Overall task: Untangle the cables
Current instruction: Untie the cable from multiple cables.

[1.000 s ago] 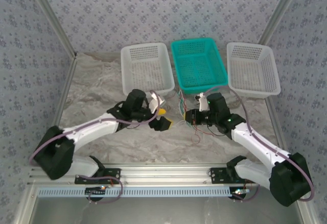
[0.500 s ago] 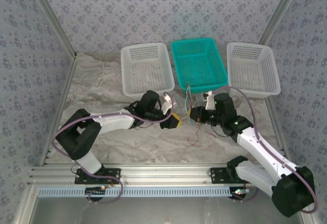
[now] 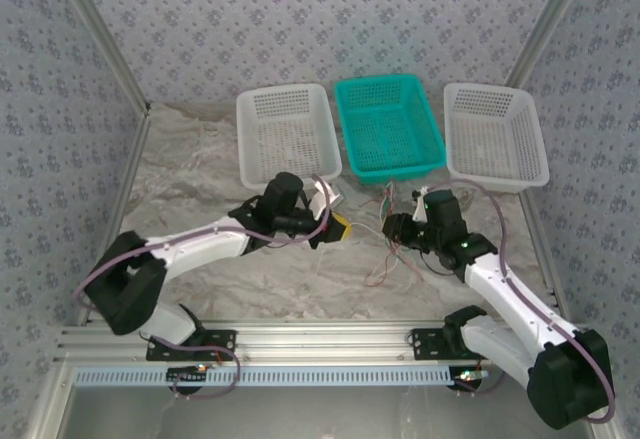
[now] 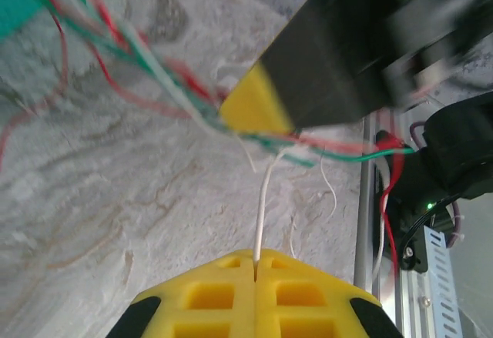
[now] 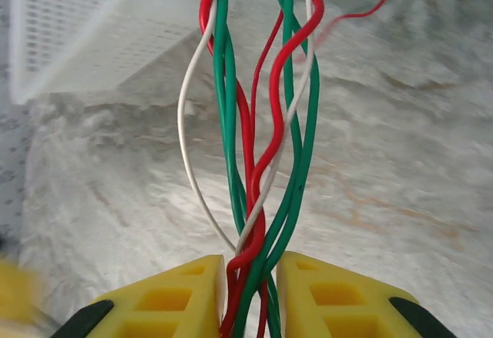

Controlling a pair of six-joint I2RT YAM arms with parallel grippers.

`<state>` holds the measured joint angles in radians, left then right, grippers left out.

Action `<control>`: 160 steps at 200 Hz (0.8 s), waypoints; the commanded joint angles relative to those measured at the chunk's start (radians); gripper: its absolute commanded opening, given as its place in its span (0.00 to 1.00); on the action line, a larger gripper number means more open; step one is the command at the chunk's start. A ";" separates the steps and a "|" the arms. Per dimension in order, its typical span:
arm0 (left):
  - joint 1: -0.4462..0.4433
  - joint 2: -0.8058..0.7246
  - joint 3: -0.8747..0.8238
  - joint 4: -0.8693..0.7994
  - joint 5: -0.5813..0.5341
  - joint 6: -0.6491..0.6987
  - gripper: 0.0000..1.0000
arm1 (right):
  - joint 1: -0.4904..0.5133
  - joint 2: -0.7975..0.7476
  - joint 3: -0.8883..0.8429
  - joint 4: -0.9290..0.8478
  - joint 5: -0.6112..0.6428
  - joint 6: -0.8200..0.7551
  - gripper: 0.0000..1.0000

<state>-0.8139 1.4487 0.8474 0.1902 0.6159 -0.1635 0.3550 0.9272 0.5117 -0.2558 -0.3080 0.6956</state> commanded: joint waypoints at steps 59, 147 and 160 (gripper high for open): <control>-0.005 -0.159 0.040 -0.130 -0.141 0.067 0.00 | -0.076 -0.014 -0.197 0.039 0.104 0.023 0.26; 0.006 -0.352 0.066 -0.157 -0.333 0.065 0.00 | -0.086 -0.051 -0.217 0.077 0.061 -0.006 0.32; 0.007 -0.357 0.090 -0.194 -0.339 0.084 0.00 | -0.075 -0.037 -0.195 0.132 -0.041 -0.002 0.70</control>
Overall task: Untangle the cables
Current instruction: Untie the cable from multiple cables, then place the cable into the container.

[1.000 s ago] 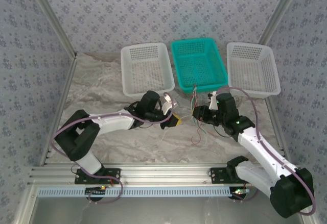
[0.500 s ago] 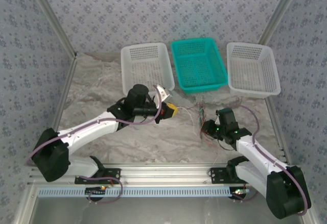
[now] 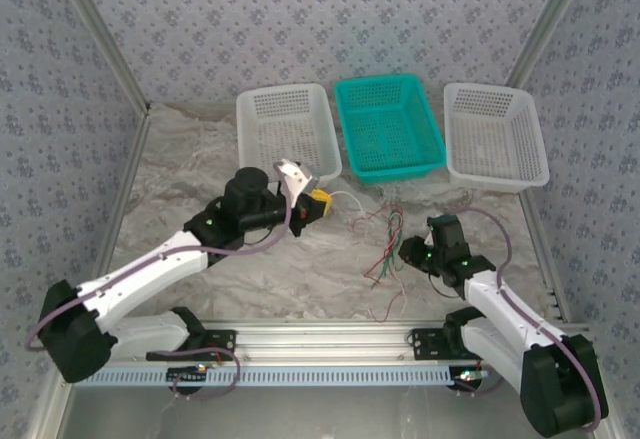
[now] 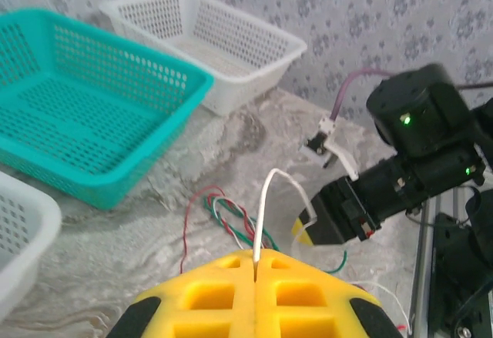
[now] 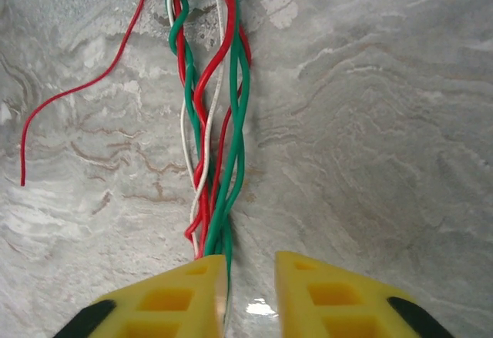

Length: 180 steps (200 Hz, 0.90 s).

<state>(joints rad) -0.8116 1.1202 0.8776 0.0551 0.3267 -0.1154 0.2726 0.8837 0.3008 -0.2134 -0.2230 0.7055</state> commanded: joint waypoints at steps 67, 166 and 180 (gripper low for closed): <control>0.054 -0.028 0.266 -0.150 -0.316 -0.020 0.00 | 0.192 0.363 0.214 -0.114 0.254 0.100 0.85; 0.396 0.442 0.864 -0.287 -0.349 0.014 0.00 | 0.373 0.633 0.314 -0.098 0.351 0.114 0.18; 0.408 0.521 0.923 -0.312 -0.373 0.001 0.00 | 0.374 0.624 0.312 -0.067 0.300 0.059 0.00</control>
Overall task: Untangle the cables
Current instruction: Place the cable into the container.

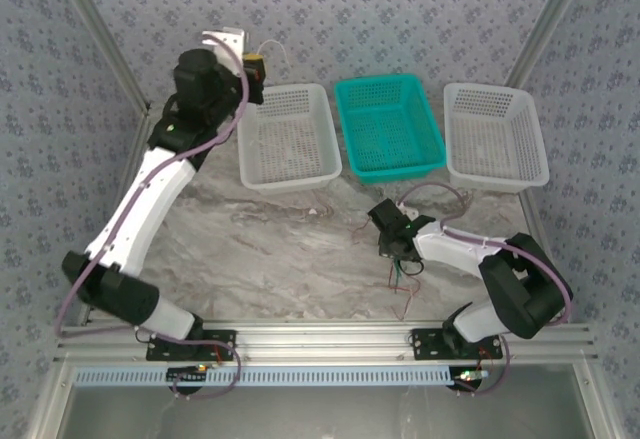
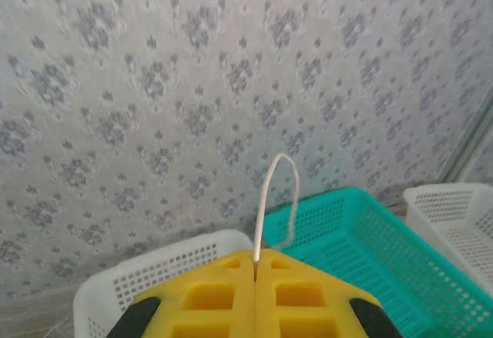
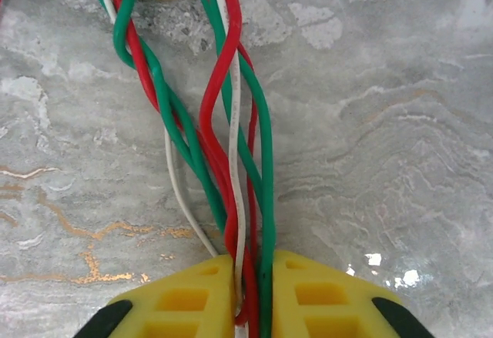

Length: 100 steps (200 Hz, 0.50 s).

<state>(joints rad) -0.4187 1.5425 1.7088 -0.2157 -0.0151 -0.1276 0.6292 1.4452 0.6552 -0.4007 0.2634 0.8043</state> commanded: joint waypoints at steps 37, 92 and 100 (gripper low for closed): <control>0.058 0.263 0.116 -0.035 -0.032 -0.064 0.04 | 0.021 0.021 -0.021 0.100 -0.208 -0.073 0.00; 0.066 0.271 0.062 -0.044 0.013 -0.101 0.60 | 0.021 -0.077 0.018 0.005 -0.196 -0.052 0.00; 0.066 0.236 0.046 -0.040 0.031 -0.109 0.62 | 0.017 -0.095 0.022 -0.008 -0.193 -0.041 0.00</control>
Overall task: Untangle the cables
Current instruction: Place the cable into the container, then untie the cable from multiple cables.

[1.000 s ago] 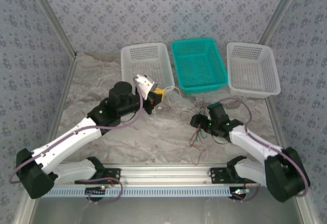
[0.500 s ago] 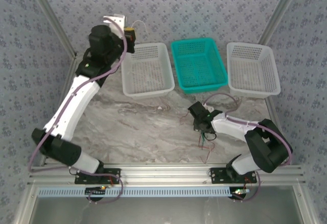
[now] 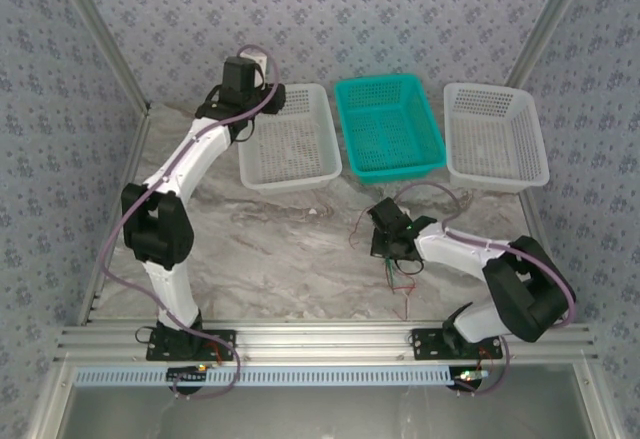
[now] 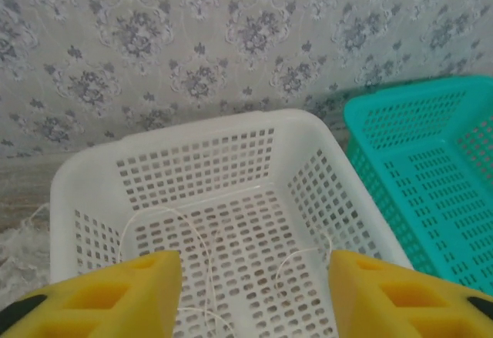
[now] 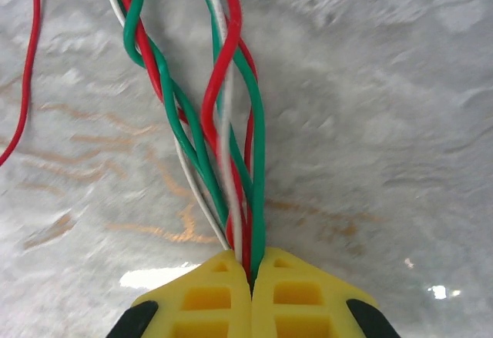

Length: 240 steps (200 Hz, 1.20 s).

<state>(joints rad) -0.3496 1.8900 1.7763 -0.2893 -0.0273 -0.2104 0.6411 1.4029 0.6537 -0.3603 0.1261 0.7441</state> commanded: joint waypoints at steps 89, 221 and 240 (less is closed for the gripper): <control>-0.210 -0.582 -0.547 0.133 0.404 -0.269 0.66 | -0.054 -0.330 -0.064 0.280 -0.219 0.105 0.00; -0.290 -0.450 -0.711 0.361 0.585 -0.470 0.81 | 0.052 -0.362 0.004 0.501 -0.483 -0.186 0.00; -0.290 -0.444 -0.716 0.375 0.583 -0.472 0.44 | 0.058 -0.363 0.014 0.498 -0.474 -0.180 0.00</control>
<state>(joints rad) -0.6353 1.4357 1.0355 0.0448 0.5533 -0.6807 0.6899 1.0466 0.6197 0.0982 -0.3344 0.5636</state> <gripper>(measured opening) 0.679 0.065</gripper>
